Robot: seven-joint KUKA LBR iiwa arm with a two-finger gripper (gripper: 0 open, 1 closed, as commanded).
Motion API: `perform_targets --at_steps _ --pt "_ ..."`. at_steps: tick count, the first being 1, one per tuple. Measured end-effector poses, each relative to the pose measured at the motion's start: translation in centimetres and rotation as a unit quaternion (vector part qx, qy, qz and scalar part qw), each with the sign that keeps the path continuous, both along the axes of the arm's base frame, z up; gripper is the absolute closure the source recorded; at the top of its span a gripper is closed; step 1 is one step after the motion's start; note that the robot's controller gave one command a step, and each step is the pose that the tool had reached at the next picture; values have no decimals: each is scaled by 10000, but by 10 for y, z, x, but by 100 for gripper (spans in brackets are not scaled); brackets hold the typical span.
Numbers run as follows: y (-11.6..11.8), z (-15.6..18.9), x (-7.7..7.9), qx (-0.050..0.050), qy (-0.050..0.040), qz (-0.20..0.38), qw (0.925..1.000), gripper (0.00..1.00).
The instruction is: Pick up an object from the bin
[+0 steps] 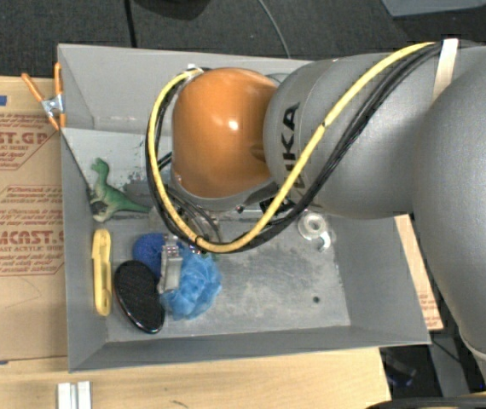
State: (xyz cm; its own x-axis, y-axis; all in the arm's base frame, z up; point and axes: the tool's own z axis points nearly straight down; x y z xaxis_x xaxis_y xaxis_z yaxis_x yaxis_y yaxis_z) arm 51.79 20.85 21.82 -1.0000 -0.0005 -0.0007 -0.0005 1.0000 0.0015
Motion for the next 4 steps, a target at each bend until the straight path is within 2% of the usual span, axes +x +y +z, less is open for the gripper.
perform_targets --at_steps 1,2,3,4 --pt "0 0 0 0 0 0 10000 0" --pt "-1 -35 5 20 -38 -270 9996 0" --pt "-10 -88 11 11 -25 -208 9998 0" --pt "-53 -144 45 45 -95 -360 9993 100"
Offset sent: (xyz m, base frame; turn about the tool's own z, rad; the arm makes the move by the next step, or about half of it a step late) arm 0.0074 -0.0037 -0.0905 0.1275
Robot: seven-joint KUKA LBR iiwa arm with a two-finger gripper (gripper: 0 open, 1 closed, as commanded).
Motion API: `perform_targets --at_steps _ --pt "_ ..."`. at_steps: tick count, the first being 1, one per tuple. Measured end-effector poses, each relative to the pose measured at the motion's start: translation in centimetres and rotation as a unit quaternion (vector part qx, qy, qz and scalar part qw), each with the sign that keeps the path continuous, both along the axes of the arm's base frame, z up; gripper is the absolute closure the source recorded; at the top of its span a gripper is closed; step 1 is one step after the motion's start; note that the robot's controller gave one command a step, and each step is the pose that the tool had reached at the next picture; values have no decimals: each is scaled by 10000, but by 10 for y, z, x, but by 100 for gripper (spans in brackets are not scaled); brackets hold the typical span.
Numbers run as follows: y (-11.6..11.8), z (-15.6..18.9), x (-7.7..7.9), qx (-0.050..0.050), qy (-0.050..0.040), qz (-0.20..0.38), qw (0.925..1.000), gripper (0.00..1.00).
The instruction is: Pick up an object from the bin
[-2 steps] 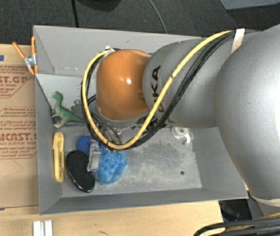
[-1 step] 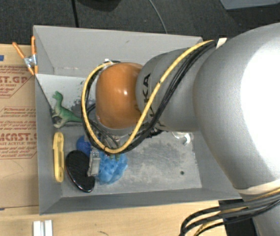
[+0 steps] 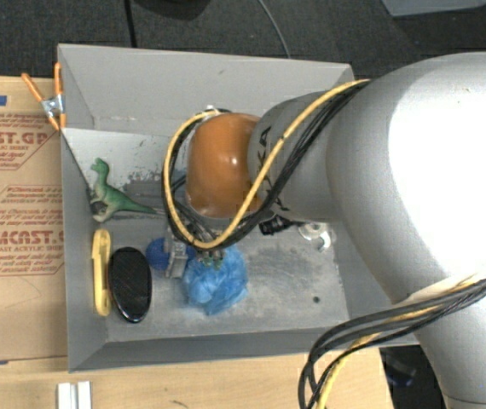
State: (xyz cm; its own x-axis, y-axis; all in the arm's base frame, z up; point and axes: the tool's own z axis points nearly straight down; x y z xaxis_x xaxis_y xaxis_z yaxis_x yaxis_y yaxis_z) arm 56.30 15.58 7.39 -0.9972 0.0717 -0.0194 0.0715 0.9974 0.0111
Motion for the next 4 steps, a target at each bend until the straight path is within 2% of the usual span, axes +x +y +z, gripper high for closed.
perform_targets --at_steps 2,3,4 --pt "0 0 0 2 1 -1 10000 100" --pt "1 28 -5 -1 28 -50 10000 100" --pt "3 42 -3 14 -21 -87 10000 100"
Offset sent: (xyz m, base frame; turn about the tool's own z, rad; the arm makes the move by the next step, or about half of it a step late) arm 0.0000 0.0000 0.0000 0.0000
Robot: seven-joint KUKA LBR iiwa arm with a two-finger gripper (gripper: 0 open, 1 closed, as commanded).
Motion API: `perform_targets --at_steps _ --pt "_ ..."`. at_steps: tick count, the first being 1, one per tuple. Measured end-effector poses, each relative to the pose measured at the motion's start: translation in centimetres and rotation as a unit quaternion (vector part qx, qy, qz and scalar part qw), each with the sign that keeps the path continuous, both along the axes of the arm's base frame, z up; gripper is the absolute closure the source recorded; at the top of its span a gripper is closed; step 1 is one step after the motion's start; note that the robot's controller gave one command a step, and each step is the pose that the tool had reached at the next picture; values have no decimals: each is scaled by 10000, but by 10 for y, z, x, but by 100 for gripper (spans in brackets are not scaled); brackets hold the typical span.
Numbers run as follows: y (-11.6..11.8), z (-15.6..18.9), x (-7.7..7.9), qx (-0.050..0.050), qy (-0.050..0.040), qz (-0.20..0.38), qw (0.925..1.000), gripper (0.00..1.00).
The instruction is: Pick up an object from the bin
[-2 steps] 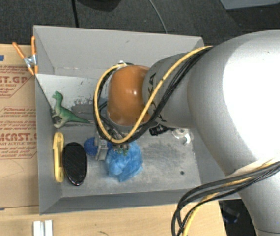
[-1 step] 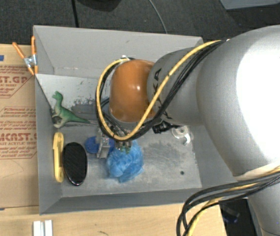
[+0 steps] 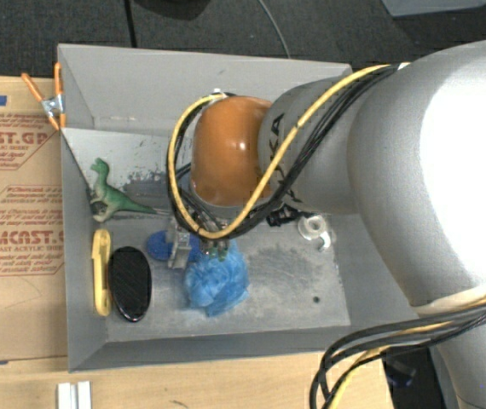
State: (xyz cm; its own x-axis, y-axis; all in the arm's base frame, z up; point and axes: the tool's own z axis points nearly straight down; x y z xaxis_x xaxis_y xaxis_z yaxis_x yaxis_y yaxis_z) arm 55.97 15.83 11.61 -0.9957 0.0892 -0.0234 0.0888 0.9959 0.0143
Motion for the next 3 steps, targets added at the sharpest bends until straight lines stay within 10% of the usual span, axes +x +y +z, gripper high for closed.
perform_targets --at_steps 1,2,3 --pt "0 30 -5 -20 90 -113 9999 100" --pt "5 45 9 28 -65 -192 9998 100" --pt "7 57 1 -27 115 -122 9999 100"
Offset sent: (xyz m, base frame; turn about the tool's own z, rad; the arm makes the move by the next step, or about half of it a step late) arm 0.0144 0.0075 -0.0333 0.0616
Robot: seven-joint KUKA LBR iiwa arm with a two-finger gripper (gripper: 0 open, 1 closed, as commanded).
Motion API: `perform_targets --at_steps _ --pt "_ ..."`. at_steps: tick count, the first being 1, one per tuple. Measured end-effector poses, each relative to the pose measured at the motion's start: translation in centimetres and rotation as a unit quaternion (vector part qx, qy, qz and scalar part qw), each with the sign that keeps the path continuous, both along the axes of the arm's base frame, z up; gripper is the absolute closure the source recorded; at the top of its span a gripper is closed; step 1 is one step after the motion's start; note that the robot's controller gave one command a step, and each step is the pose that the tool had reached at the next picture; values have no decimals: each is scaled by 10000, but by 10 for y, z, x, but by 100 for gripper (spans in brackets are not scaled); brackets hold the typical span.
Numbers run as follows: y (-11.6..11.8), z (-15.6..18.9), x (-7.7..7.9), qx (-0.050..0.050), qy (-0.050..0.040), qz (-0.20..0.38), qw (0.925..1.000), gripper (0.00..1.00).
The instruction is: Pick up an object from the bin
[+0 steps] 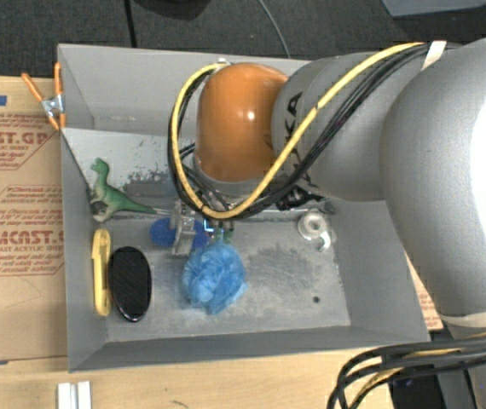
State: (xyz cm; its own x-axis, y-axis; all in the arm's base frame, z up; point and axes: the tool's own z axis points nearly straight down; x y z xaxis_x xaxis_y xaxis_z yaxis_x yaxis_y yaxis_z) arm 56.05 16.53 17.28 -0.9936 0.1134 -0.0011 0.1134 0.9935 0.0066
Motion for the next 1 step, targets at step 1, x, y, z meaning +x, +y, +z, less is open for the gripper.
perform_targets --at_steps 1 --pt "1 57 4 27 -79 41 10000 100"
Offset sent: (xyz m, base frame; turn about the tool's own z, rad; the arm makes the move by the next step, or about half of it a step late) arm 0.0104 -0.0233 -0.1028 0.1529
